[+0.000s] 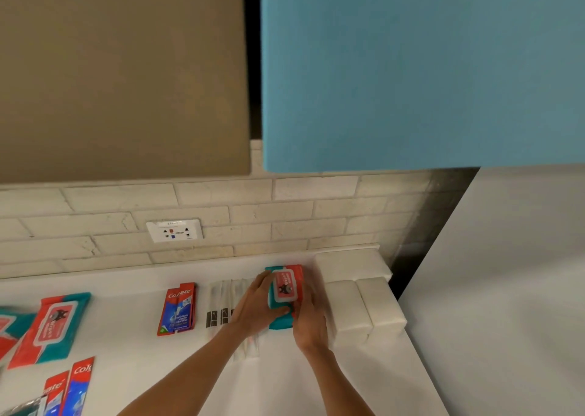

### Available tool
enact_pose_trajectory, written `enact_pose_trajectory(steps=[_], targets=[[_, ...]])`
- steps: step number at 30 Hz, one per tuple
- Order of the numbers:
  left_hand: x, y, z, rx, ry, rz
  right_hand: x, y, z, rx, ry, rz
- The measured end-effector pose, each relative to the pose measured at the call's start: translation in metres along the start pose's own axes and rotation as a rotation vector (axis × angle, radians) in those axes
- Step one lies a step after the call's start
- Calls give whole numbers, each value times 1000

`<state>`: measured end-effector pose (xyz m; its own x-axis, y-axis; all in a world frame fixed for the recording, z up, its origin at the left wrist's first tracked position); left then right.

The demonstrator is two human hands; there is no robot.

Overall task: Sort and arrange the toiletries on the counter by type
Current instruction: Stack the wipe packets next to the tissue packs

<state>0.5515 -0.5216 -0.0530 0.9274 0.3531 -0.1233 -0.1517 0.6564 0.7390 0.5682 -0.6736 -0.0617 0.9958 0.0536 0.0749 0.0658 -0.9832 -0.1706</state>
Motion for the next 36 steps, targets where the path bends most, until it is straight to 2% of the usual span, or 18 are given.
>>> enact_pose_trajectory(steps=[8, 20, 25, 29, 33, 36], targets=[[-15, -4, -8, 42, 58, 14, -6, -1, -11, 58, -17, -33], [-47, 13, -14, 156, 134, 24, -16, -6, -13, -71, -64, -103], [-66, 18, -14, 174, 140, -6, -17, 1, -6, -324, 32, -159], [-69, 13, -12, 193, 158, -43, -15, 8, -2, -434, 36, -143], [-56, 1, -1, 15, 345, -52, -19, 14, -14, -558, 24, -105], [-47, -7, 6, -107, 489, -48, -14, 19, -14, -706, -11, -141]])
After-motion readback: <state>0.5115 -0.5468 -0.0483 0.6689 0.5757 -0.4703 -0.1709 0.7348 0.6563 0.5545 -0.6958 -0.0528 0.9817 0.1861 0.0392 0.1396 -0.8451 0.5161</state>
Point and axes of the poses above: each hand's wrist, its own x-axis towards the middle knuckle, its own y-axis out of the back of the hand, z = x × y, the point moved 4 cm from there along x, towards the middle knuckle, and after that the axes turned 13 degrees about y, right-handed, at the moved point
